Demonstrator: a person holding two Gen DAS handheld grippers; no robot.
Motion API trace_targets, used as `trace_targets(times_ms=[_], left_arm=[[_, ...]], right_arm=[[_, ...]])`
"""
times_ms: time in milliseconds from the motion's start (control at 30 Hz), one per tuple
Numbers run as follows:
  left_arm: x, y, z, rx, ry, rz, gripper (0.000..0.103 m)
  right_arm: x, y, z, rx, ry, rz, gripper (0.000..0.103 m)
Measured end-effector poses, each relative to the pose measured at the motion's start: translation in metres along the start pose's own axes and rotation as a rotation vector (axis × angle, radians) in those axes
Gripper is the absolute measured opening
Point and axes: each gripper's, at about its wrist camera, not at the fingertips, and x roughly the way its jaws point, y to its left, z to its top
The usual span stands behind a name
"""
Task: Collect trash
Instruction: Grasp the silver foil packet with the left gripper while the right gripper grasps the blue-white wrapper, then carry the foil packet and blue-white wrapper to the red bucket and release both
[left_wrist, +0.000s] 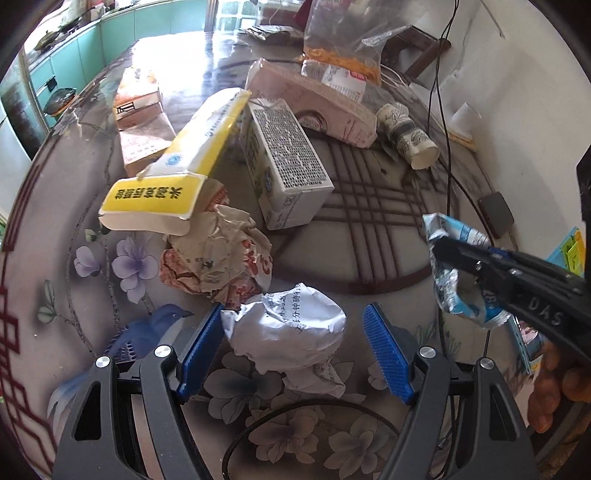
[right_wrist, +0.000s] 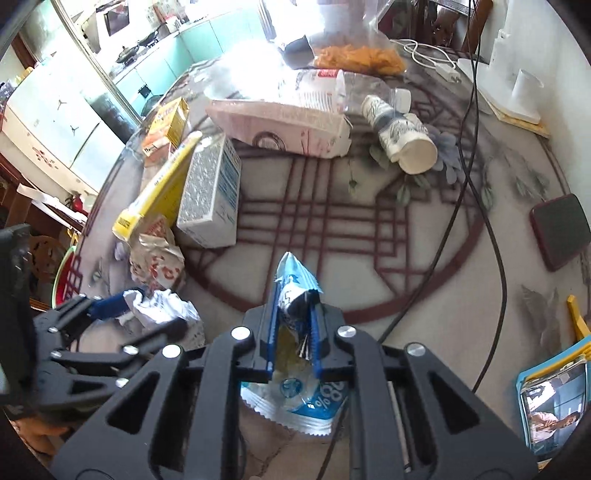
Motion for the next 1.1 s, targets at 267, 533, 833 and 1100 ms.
trace_targets(times_ms=[267,533,833,1100], left_arm=[[0.01,-0.001,-0.001,0.013,0.048,-0.022,0.055],[-0.021,0.012,-0.005,-0.007,-0.021,-0.041,0.052],[-0.086,0.032,-0.001,-0.031,-0.206,0.002,0.052],[-0.136,0.062,-0.001,-0.104,-0.345,0.072,0.052]], right_arm=[[0.0,0.012,0.015,0.007,-0.036,0.018,0.014],[-0.008,0.027,0.024,-0.002,-0.072,0.037,0.014],[-0.018,0.064,0.036,-0.071,-0.11,0.091,0.014],[-0.027,0.102,0.044,-0.147,-0.143,0.135,0.014]])
